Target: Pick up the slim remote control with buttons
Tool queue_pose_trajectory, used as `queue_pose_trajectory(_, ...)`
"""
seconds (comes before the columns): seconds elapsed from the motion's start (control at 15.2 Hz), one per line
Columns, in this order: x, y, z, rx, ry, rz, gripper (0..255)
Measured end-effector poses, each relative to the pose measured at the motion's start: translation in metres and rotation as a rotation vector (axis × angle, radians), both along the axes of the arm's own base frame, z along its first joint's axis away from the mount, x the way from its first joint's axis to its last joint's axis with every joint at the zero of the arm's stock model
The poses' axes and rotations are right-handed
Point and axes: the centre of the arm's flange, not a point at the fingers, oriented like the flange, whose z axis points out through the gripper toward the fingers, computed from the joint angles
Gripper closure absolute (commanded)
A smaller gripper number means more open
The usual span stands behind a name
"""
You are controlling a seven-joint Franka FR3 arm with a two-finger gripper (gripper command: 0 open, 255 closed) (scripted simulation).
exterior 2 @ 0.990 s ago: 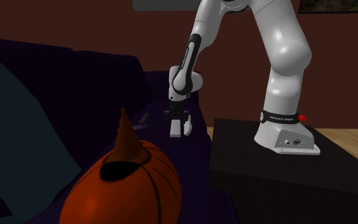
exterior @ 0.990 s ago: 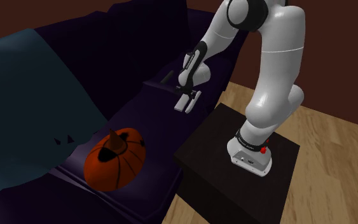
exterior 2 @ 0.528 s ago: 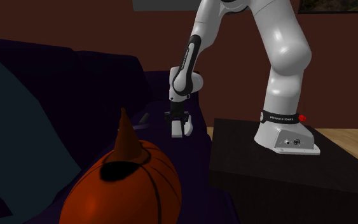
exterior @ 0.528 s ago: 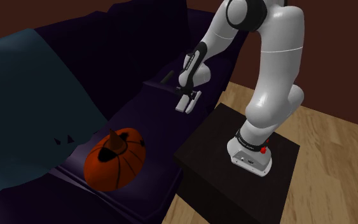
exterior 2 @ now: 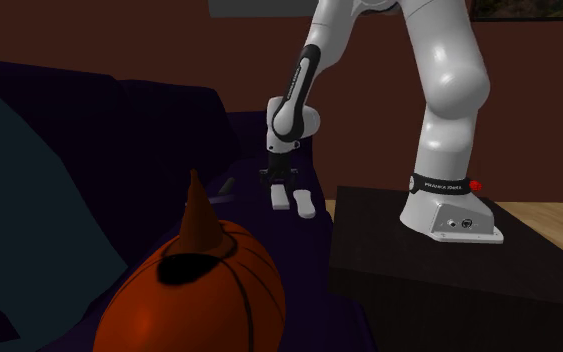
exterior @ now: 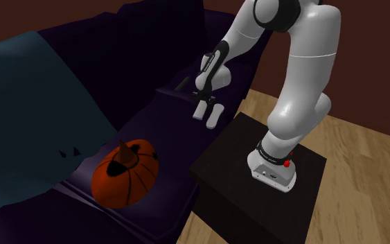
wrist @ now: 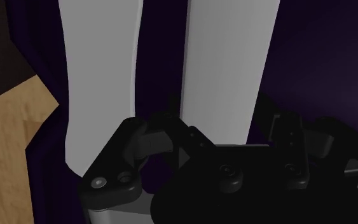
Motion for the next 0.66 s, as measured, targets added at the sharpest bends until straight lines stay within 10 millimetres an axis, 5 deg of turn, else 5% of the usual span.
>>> queue_pose_trajectory(0.66, 0.0, 0.0, 0.051, 0.0, 0.0, 0.0, 255)
